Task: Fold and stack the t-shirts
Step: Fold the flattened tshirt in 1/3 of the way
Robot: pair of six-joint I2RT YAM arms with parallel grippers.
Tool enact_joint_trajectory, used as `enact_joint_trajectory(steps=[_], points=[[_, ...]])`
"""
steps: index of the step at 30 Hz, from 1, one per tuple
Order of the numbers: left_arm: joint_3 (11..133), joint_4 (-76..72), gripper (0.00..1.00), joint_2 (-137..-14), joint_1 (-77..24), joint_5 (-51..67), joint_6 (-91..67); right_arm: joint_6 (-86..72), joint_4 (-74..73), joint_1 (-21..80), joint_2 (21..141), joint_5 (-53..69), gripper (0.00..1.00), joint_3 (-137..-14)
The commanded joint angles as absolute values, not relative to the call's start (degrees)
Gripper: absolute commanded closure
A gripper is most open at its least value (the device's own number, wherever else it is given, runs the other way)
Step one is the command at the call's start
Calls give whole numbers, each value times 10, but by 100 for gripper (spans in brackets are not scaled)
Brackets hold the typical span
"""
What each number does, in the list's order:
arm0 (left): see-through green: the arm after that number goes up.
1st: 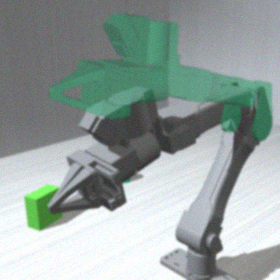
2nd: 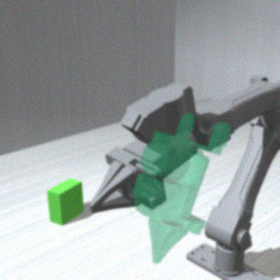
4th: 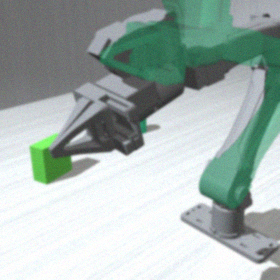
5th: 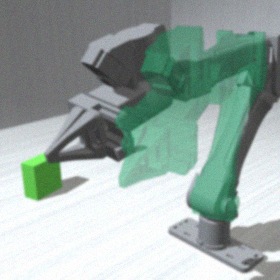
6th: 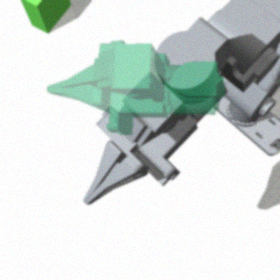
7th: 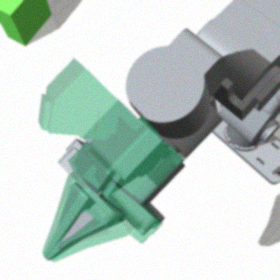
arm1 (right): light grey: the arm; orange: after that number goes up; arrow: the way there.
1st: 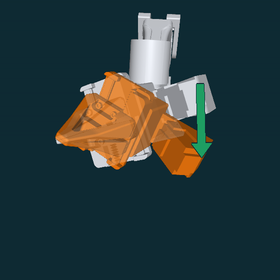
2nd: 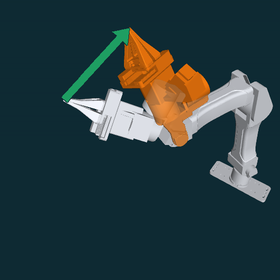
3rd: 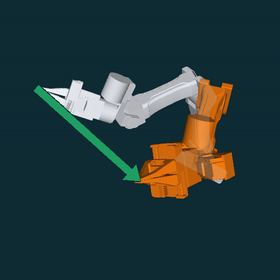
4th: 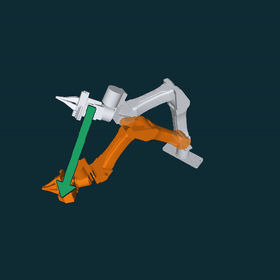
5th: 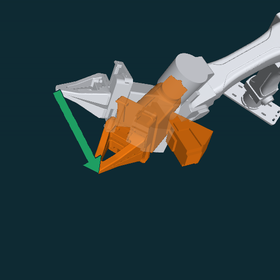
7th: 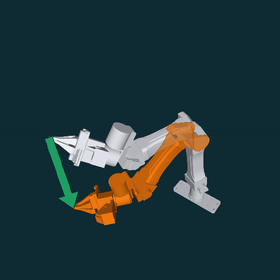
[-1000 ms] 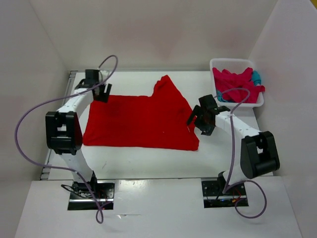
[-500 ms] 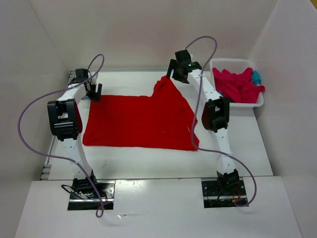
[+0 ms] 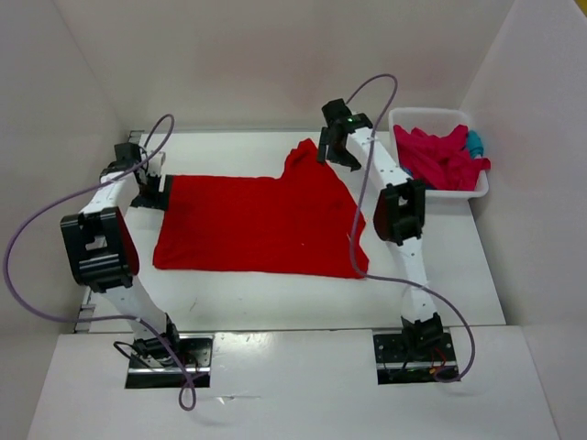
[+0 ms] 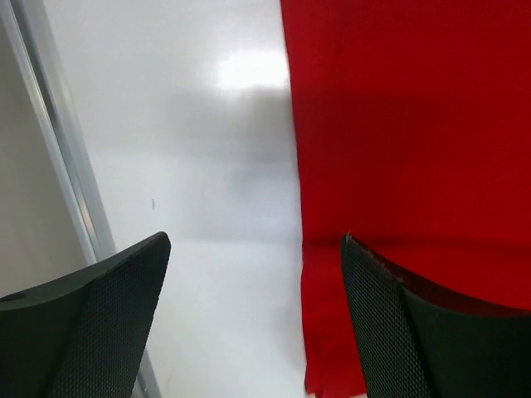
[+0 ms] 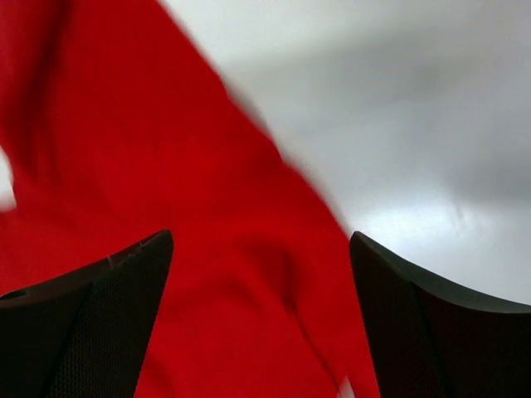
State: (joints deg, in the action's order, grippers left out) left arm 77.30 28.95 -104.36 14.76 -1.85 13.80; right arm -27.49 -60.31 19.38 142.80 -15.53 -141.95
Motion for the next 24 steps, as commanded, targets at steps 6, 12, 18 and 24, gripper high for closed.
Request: enact_joint_trajectory(steps=[6, 12, 18, 24], points=[[622, 408, 10, -940, 234, 57, 226, -358, -441, 216, 980, -103, 9, -849], [570, 380, 10, -940, 234, 32, 234, -462, -389, 222, 867, -13, 9, -583], [560, 360, 10, -952, 207, 55, 233, -503, -362, 222, 842, 6, 9, -496], [534, 331, 24, -965, 179, 54, 227, -520, -337, 222, 855, 23, 9, -456]])
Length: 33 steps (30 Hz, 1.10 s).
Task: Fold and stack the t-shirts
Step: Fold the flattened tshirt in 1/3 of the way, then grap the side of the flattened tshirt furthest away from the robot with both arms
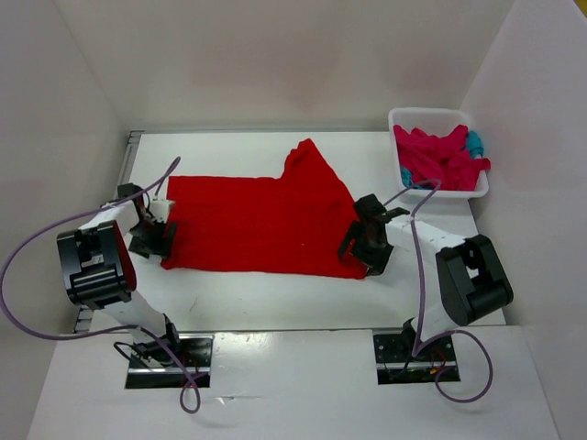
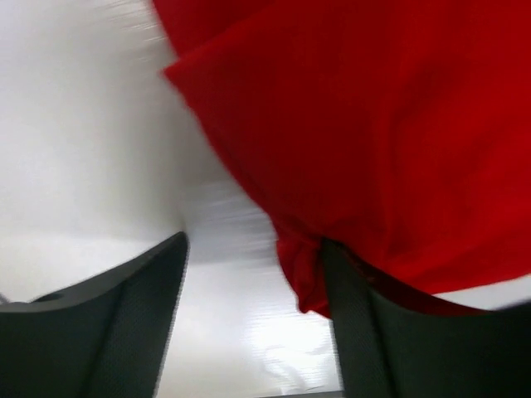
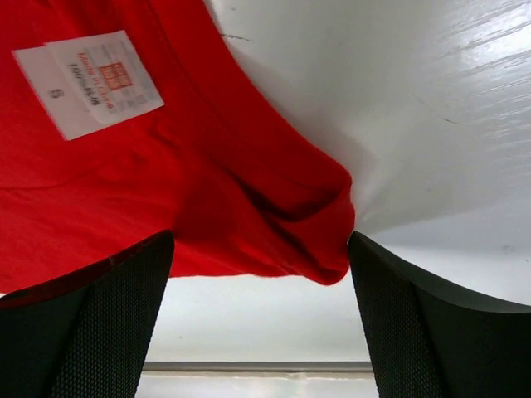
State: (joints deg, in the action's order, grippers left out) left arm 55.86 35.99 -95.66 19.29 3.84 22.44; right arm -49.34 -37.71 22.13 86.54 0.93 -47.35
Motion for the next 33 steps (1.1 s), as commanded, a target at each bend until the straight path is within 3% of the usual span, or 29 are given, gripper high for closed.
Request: enact_joint_trajectory(steps=[1, 3, 4, 5, 6, 8, 9, 16, 23, 24, 25, 26, 27, 28, 29, 30, 32, 33], points=[[533, 331, 30, -970, 179, 54, 227, -520, -330, 222, 860, 23, 10, -448], [533, 326, 48, -979, 179, 54, 227, -520, -324, 222, 860, 23, 27, -442], [533, 326, 56, -991, 179, 54, 227, -520, -324, 222, 860, 23, 40, -442], [539, 331, 64, -997, 179, 54, 227, -520, -324, 222, 860, 23, 65, -436], [539, 337, 80, -1002, 179, 54, 227, -526, -330, 222, 853, 23, 78, -436], [539, 337, 95, -1002, 185, 47, 227, -526, -343, 222, 830, 23, 100, -429], [539, 343, 100, -993, 192, 47, 232, -534, -351, 222, 818, 23, 100, -429], [551, 463, 100, -894, 197, 17, 279, -552, -492, 243, 662, 43, 100, -429], [549, 595, 100, -846, 197, -30, 319, -632, -594, 369, 601, 55, 98, -434], [541, 603, 100, -839, 197, -36, 326, -642, -604, 392, 583, 48, 92, -434], [541, 608, 100, -839, 197, -36, 326, -651, -612, 401, 574, 47, 71, -434], [532, 608, 100, -832, 197, -45, 319, -670, -617, 409, 566, 47, 58, -434], [532, 608, 98, -831, 197, -45, 319, -675, -625, 414, 554, 54, 51, -434], [537, 613, 93, -831, 197, -45, 319, -675, -625, 414, 554, 54, 41, -434], [537, 619, 75, -826, 197, -51, 312, -675, -631, 414, 547, 61, 37, -434], [543, 619, 49, -826, 197, -51, 306, -675, -639, 419, 547, 62, 35, -444], [551, 625, 14, -809, 202, -77, 306, -658, -656, 419, 547, 52, 35, -499], [558, 625, 12, -802, 202, -92, 306, -646, -657, 419, 566, 38, 35, -529]])
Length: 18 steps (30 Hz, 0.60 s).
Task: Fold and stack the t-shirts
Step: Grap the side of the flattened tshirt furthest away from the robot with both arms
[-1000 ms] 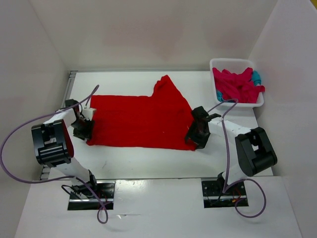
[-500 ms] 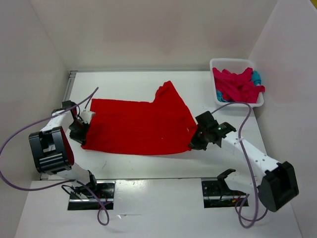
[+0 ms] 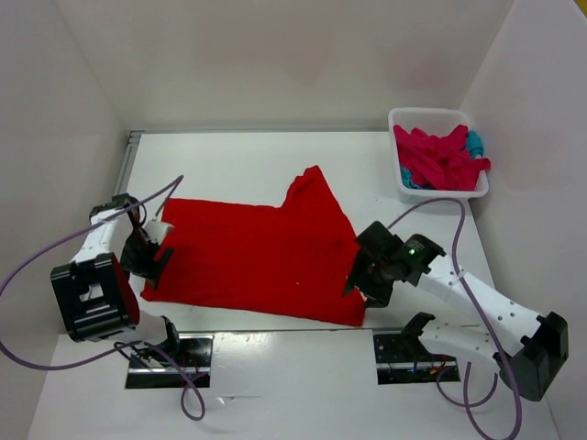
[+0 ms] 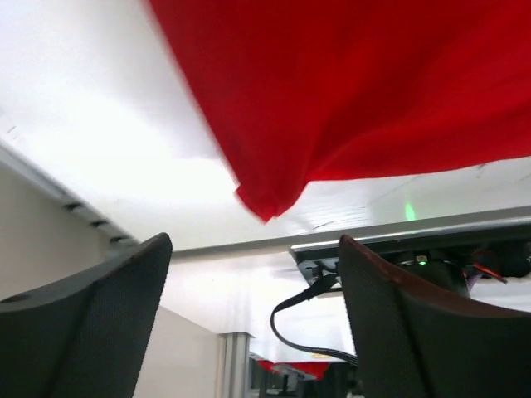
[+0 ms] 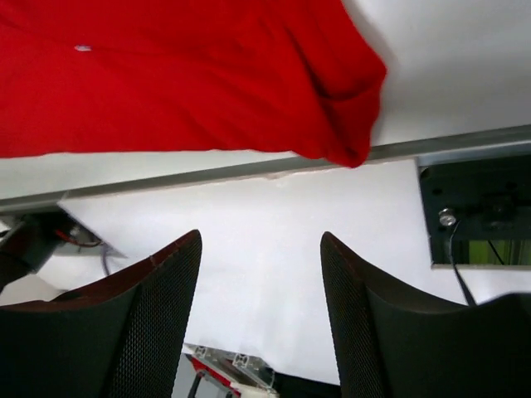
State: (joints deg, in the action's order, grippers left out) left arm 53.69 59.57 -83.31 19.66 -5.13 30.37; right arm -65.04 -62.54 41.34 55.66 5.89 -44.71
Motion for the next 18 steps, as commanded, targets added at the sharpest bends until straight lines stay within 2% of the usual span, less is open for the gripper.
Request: enact_joint_trajectory(steps=[1, 3, 4, 6, 7, 8, 10, 15, 18], points=[[564, 604, 11, -794, 212, -104, 314, -631, -657, 412, 587, 6, 35, -561], [612, 583, 10, -794, 217, -112, 314, -535, -631, 386, 653, -10, 35, -660], [639, 564, 8, -818, 217, -112, 306, -494, -618, 355, 744, -10, 35, -693], [738, 550, 8, -852, 217, -64, 276, -391, -583, 332, 844, -23, 34, -798], [771, 538, 8, -894, 217, -47, 264, -365, -573, 316, 942, -39, 34, -835], [800, 530, 8, -916, 209, -20, 244, -318, -563, 310, 987, -53, 34, -912], [854, 494, 8, -974, 199, 0, 230, -283, -534, 284, 1106, -89, 34, -1031], [915, 427, 8, -1081, 172, 43, 176, -254, -506, 220, 1301, -129, 35, -1290], [942, 402, 7, -1124, 172, 79, 149, -242, -540, 207, 1437, -135, 35, -1543]])
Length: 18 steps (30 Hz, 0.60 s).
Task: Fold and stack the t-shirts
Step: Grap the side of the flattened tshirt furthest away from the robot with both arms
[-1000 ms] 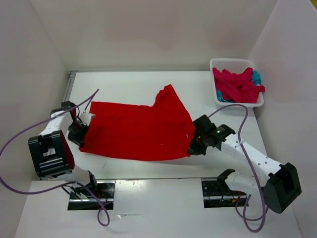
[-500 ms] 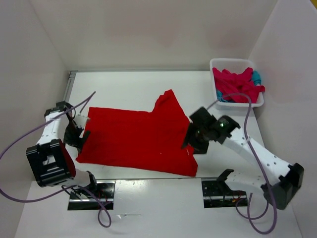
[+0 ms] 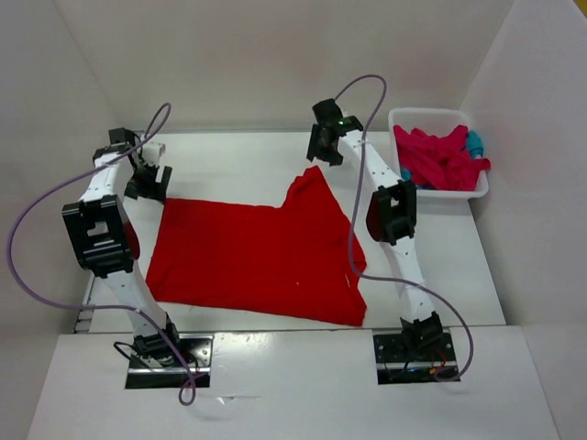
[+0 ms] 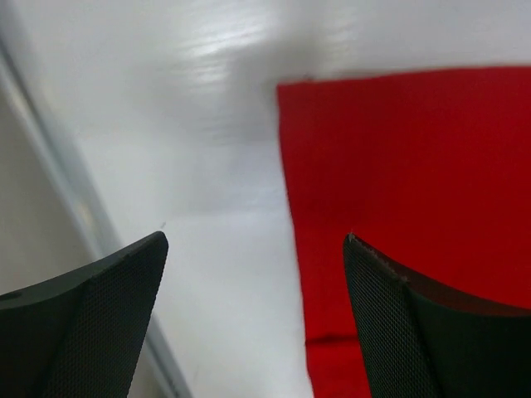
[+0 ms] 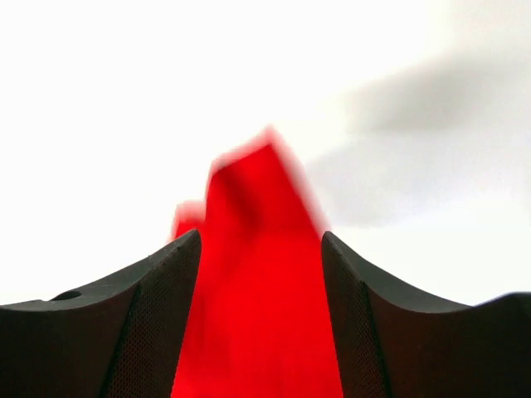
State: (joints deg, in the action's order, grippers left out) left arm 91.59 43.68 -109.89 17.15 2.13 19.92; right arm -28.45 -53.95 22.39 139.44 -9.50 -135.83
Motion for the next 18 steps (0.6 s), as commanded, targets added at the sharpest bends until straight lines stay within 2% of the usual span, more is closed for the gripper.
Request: enact_joint_trajectory(steps=[1, 6, 12, 18], points=[[950, 393, 7, -1132, 167, 84, 142, -242, -541, 201, 1486, -141, 35, -1563], [964, 359, 6, -1185, 156, 79, 129, -273, -547, 177, 1596, -109, 35, -1709], [969, 335, 3, -1223, 149, 73, 113, -266, -547, 213, 1662, -55, 34, -1727], [964, 330, 3, -1248, 142, 80, 101, -265, -594, 232, 1684, -78, 34, -1712]])
